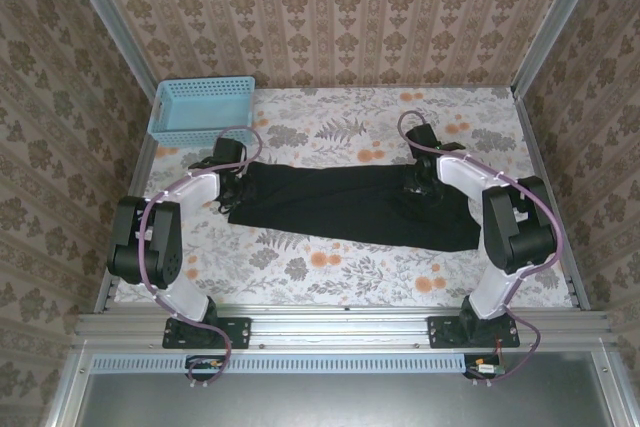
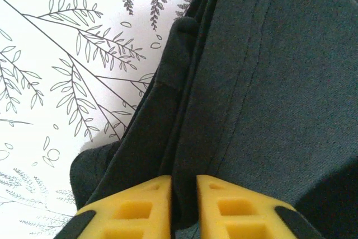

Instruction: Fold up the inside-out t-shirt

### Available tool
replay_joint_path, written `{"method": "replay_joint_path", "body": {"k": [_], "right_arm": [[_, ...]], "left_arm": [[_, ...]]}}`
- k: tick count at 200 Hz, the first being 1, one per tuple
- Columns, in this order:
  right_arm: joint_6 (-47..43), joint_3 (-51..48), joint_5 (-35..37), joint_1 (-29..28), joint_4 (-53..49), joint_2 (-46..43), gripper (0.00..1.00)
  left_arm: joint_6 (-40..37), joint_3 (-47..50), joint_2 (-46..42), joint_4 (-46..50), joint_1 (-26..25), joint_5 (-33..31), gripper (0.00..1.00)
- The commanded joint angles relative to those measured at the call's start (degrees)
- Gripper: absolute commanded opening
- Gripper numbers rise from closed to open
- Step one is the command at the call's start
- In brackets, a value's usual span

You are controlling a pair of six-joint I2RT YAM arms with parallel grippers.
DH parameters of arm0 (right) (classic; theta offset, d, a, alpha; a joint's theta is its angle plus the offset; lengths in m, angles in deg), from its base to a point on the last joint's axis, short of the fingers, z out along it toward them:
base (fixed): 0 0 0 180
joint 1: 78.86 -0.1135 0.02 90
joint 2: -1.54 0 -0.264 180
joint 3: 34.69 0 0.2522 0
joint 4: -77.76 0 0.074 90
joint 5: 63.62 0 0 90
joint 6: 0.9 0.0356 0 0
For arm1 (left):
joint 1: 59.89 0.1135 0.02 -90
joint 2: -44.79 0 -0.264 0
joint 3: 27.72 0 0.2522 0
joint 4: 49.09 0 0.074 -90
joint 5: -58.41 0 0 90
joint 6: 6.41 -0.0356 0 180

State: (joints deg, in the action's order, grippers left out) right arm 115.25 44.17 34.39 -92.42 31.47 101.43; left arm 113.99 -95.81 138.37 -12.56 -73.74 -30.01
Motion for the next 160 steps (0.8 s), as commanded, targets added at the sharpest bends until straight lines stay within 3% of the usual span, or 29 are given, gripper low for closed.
{"method": "replay_joint_path", "body": {"k": [1, 18, 39, 62, 100, 160], "right_arm": [[-0.66, 0.54, 3.88, -1.31, -3.14, -3.87, 0.2], [-0.47, -0.76, 5.37, -1.79, -4.4, -7.43, 0.09], [-0.29, -2.35, 6.67, -2.21, -5.66, -12.1, 0.04], [-0.31, -3.13, 7.16, -2.51, -7.13, -16.45, 0.0], [-0.74, -2.4, 8.69, -4.98, -11.23, -23.71, 0.0], [4.06, -6.72, 11.84, -15.19, -16.77, -28.03, 0.02]], "left_arm": [[-0.2, 0.14, -0.62, 0.53, 0.14, 0.03, 0.13], [-0.57, -0.44, -1.16, 1.11, 0.42, -0.26, 0.07], [-1.12, -1.28, -1.55, 1.73, 0.58, -0.21, 0.0], [-1.97, -2.58, -2.16, 2.32, 0.83, -0.25, 0.0], [-4.6, -8.28, -2.92, 4.86, 1.88, -2.94, 0.0], [-7.52, -12.89, 1.3, 3.16, 3.66, -3.18, 0.0]]}}
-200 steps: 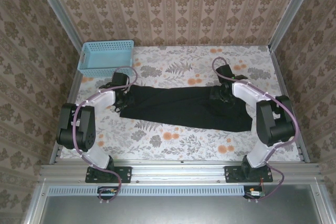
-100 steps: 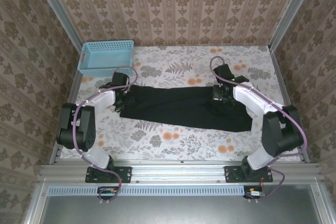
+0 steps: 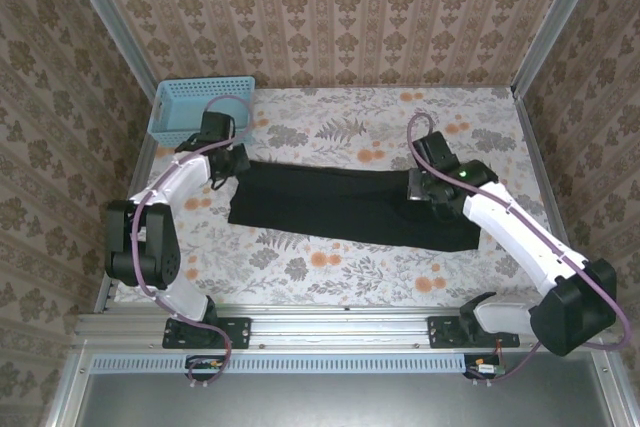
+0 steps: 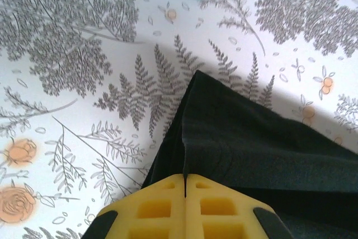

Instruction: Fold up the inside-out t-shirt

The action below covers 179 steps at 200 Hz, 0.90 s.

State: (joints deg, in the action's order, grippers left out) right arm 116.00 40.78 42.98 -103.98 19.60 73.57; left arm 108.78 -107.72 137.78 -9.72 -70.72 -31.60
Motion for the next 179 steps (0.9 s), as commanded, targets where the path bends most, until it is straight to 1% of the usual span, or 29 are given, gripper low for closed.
{"method": "replay_joint_path", "body": {"k": [1, 43, 55, 64, 88, 105, 119, 142, 156, 170, 179], "right_arm": [[3.55, -3.47, 3.26, -3.8, -4.9, -0.11, 0.02], [9.59, -9.41, 1.57, -9.33, -3.46, 3.38, 0.03], [10.49, -10.76, -0.71, -9.62, -2.21, 4.47, 0.03], [11.37, -11.33, -1.03, -9.64, -2.14, 5.4, 0.03], [11.61, -9.96, 1.29, -9.59, -4.04, 6.23, 0.03], [10.52, -8.19, 2.41, -9.6, -5.44, 3.78, 0.03], [9.94, -7.37, 3.1, -9.61, -6.63, 1.32, 0.06], [10.29, -8.38, 2.63, -9.79, -7.24, 0.47, 0.1], [11.02, -11.21, -0.13, -9.86, -4.28, 1.19, 0.17], [11.66, -13.71, -4.37, -9.86, -0.41, 2.58, 0.37], [11.95, -13.92, -5.27, -9.86, 0.4, 3.29, 0.45]], "left_arm": [[-2.28, -0.9, 1.95, 0.23, 0.64, -1.62, 0.0], [-2.1, 3.33, 3.68, -3.25, 1.03, -2.1, 0.0], [-2.22, 3.7, 4.41, -3.08, 1.07, -1.91, 0.0], [-2.06, 3.21, 5.42, -2.03, 1.15, -2.01, 0.0], [-3.04, 0.71, 6.92, 0.6, 1.36, -0.86, 0.0], [-3.79, -1.15, 4.65, 2.05, 1.43, -1.03, 0.0], [-4.0, -1.21, 1.52, 1.81, 1.43, -1.59, 0.0], [-3.94, 1.34, -1.15, -0.02, 1.47, -2.25, 0.09], [-3.67, 2.41, 0.7, 0.14, 1.43, -1.84, 0.15], [-2.36, 3.75, 3.32, 0.62, 1.44, -1.49, 0.23], [-1.41, 4.79, 4.23, 0.55, 1.54, -1.62, 0.3]]}}
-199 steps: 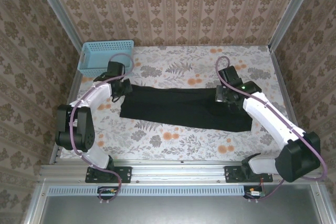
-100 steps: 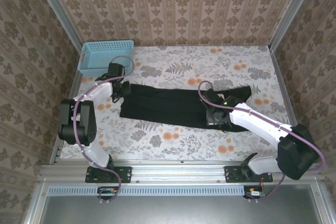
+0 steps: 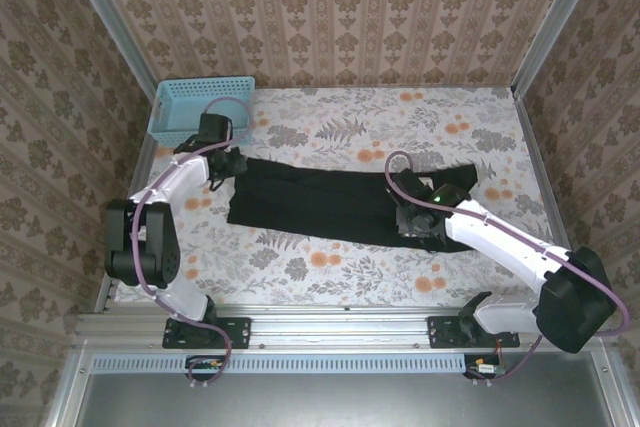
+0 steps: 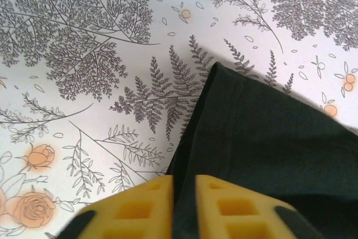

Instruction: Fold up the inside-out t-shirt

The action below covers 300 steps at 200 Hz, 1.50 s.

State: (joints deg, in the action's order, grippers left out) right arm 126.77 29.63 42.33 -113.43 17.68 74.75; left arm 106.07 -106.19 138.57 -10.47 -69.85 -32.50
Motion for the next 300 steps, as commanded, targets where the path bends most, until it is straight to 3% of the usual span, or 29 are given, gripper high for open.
{"method": "replay_joint_path", "body": {"k": [1, 24, 45, 70, 101, 166, 211, 247, 269, 300], "right_arm": [[1.17, -2.72, -4.65, -0.41, 2.31, 2.2, 0.46], [-1.28, 1.2, -1.05, 2.12, -1.27, 1.43, 0.63], [-5.75, 3.93, -2.43, 9.78, -0.47, -0.41, 0.68], [-7.92, 5.78, -8.52, 20.34, 5.58, 2.27, 0.69], [-6.88, 9.44, -14.22, 27.32, 11.16, 11.71, 0.68], [0.82, 8.61, -17.1, 38.36, 20.1, 27.0, 0.65], [2.19, 5.98, -15.48, 40.4, 22.05, 26.56, 0.67], [0.15, 6.9, -15.12, 40.63, 20.26, 22.97, 0.74], [-3.18, 7.09, -15.19, 40.22, 17.36, 18.29, 0.81], [-5.98, 5.3, -11.6, 40.26, 11.26, 12.76, 0.86]], "left_arm": [[1.45, 3.35, 3.48, 1.31, 0.65, -0.83, 0.3], [2.9, 4.63, 0.99, 1.42, 0.82, -3.31, 0.46], [2.72, 3.5, -3.02, 0.91, -0.21, -3.46, 0.5], [1.49, 0.98, -3.23, -1.26, -4.45, -1.19, 0.5], [1.75, -1.11, 2.41, -3.78, -7.61, 2.4, 0.49], [3.98, 2.91, 10.42, -9.62, -3.0, 1.93, 0.49], [4.5, 5.3, 10.72, -8.74, -0.18, -0.86, 0.5], [4.66, 5.17, 5.68, -7.04, -0.22, -0.68, 0.58], [3.94, 3.64, 0.95, -3.46, -2.38, -1.59, 0.64], [4.06, 4.66, -4.93, -1.08, -8.29, -3.37, 0.65]]}}
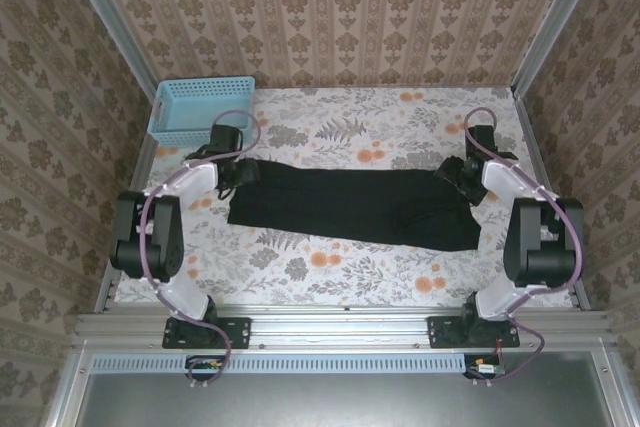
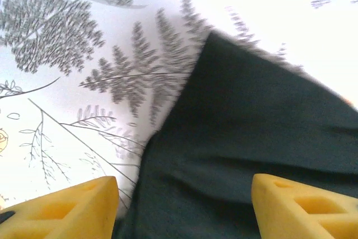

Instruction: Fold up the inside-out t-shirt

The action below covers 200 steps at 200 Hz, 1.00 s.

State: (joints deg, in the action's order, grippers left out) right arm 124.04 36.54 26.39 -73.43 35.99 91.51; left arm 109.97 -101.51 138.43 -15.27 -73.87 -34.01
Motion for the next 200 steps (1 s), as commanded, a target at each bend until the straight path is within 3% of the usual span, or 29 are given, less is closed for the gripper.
{"method": "replay_joint_path", "body": {"k": [1, 32, 82, 134, 174, 200], "right_arm": [[-3.27, -1.63, 4.49, 0.27, -7.23, -4.06, 0.86], [-3.65, -3.98, 7.81, 0.63, -9.58, -3.88, 0.98], [-3.2, -4.04, 6.78, 0.37, -7.4, 2.68, 1.0], [-2.77, -2.36, 3.84, -3.19, -5.72, 9.36, 1.0], [-2.59, -0.73, 6.92, -6.63, -6.05, 11.96, 0.89], [-2.94, -1.13, 7.81, -7.06, -5.19, 11.45, 0.69]], "left_arm": [[0.26, 0.03, -4.88, 3.79, -4.46, -1.87, 0.65], [2.51, 5.1, -4.4, 0.39, -6.84, -0.04, 0.62], [3.86, 9.53, 2.87, -4.32, -0.78, 4.6, 0.6], [5.78, 13.97, 1.28, -6.74, 0.56, 4.79, 0.6], [6.83, 16.54, -1.14, -7.4, 0.65, 4.2, 0.6], [7.09, 17.59, -2.46, -7.43, 0.63, 3.4, 0.6]]}}
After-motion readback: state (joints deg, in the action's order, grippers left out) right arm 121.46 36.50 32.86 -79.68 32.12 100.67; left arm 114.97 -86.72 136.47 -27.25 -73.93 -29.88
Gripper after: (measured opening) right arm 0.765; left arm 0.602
